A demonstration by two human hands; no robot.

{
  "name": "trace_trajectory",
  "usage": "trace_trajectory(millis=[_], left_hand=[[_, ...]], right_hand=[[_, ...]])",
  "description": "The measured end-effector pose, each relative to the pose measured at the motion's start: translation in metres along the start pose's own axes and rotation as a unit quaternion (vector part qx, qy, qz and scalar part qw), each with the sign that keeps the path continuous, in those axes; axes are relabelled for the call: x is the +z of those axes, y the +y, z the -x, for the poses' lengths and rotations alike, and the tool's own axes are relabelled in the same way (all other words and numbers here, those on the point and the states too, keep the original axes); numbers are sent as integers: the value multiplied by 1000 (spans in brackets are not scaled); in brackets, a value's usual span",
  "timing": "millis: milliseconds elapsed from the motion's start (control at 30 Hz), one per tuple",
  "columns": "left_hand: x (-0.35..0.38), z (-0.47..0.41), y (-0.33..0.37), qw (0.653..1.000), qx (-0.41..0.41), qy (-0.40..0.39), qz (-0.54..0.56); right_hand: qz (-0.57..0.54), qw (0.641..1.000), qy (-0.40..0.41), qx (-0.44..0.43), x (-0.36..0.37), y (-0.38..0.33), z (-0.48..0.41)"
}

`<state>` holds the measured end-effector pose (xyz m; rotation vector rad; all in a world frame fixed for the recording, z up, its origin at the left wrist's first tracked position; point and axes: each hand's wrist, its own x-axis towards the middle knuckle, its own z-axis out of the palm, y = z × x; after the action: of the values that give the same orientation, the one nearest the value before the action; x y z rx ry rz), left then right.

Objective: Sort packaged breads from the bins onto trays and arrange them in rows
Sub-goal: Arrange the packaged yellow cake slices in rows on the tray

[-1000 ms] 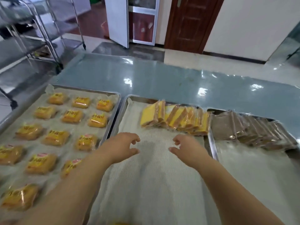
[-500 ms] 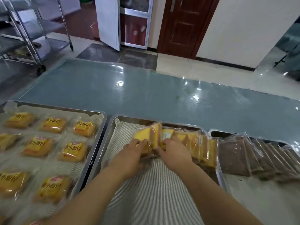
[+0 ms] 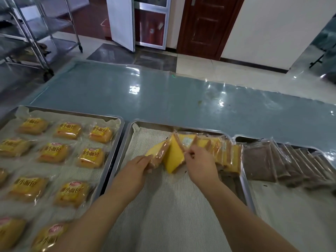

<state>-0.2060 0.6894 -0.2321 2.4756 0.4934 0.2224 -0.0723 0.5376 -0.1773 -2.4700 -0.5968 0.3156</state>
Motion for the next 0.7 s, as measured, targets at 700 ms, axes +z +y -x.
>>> trace_trajectory(millis=[700], left_hand=[[-4, 138, 34, 977, -17, -207, -58]], right_hand=[[152, 978, -6, 143, -24, 102, 159]])
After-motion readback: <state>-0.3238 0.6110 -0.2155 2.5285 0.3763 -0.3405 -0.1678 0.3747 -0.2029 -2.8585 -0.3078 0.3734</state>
